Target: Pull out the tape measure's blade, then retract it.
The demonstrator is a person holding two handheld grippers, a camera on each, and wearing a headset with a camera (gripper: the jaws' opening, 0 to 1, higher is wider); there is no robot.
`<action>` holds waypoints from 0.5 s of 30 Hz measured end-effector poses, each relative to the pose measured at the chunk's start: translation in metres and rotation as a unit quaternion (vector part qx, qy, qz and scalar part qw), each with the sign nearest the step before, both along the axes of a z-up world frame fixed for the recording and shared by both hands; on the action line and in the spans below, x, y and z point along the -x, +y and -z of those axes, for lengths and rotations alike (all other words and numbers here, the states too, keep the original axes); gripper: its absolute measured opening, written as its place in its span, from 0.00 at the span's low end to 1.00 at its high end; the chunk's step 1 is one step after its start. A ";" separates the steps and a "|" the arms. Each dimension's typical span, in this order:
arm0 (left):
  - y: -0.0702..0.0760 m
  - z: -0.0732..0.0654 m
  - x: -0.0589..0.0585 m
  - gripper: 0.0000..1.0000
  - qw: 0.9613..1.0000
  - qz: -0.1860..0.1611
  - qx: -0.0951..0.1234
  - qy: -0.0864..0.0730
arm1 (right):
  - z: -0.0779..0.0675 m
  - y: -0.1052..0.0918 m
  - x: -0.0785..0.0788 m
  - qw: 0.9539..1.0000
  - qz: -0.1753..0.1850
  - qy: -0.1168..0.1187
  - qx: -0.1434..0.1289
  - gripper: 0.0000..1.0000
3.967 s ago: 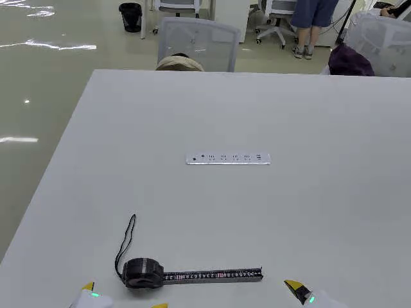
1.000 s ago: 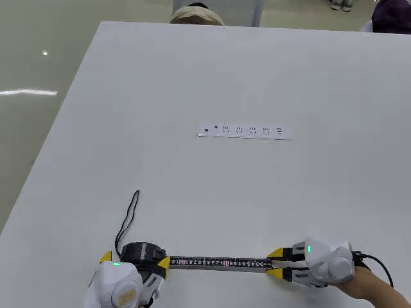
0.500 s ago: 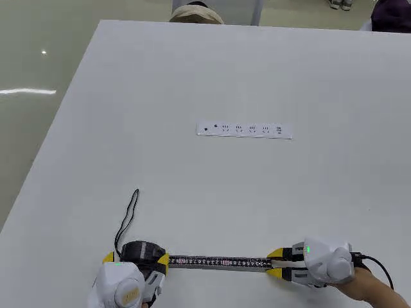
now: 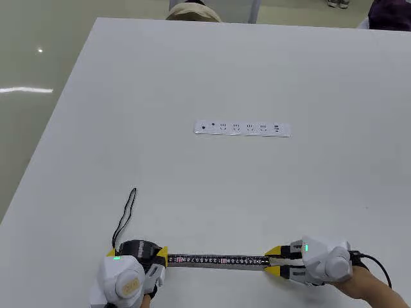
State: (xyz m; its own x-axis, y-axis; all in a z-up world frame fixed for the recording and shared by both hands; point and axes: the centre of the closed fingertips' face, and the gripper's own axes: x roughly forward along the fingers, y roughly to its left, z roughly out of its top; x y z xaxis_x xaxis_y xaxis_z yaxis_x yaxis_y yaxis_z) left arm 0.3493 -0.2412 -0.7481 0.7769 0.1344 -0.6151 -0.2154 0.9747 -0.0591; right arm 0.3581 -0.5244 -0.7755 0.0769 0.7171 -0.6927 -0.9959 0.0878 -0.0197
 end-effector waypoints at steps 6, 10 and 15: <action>0.001 0.002 0.000 0.65 1.000 -0.006 0.001 0.010 | -0.002 0.001 -0.001 1.000 0.002 -0.002 -0.001 0.13; 0.000 0.002 0.001 0.65 1.000 -0.006 -0.002 0.014 | -0.002 0.000 -0.001 1.000 0.003 -0.001 -0.001 0.13; 0.000 0.003 0.001 0.64 1.000 -0.003 -0.007 0.020 | -0.004 0.002 0.000 1.000 0.002 -0.001 -0.004 0.13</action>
State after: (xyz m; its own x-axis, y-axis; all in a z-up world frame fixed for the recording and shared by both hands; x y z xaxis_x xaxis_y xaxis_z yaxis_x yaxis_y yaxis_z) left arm 0.3479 -0.2417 -0.7516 0.7512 0.1481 -0.6432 -0.2240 0.9739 -0.0375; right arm 0.3584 -0.5228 -0.7717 0.0799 0.7223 -0.6870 -0.9956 0.0910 -0.0201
